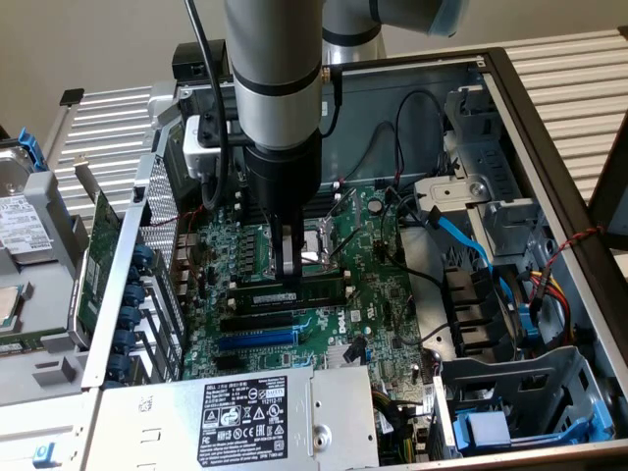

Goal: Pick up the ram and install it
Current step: 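Press down the ram until it locks into place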

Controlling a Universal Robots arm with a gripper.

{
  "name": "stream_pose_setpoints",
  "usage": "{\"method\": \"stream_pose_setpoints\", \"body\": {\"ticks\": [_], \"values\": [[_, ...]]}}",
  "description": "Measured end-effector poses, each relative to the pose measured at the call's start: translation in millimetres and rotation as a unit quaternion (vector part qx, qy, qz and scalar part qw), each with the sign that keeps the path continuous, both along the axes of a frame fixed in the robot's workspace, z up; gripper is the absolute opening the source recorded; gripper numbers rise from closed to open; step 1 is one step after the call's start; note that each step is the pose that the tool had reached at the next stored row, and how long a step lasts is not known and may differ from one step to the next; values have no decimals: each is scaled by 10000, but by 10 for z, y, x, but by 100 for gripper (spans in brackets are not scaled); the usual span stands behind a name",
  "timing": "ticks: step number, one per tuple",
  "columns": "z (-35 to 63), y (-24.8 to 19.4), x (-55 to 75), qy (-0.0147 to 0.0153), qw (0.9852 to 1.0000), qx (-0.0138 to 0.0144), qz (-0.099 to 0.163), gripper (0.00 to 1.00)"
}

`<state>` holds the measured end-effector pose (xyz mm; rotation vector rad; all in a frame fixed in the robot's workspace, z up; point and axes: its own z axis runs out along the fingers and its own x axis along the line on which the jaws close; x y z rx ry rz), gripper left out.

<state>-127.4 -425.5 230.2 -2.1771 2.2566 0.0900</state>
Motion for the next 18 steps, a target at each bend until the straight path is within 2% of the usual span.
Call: {"method": "stream_pose_setpoints", "body": {"ticks": [6,14,18], "values": [[-1,-16,0,0,10000,1,0,11],[-10,-17,0,1,10000,-2,0,11],[-18,-17,0,1,10000,5,0,11]]}}
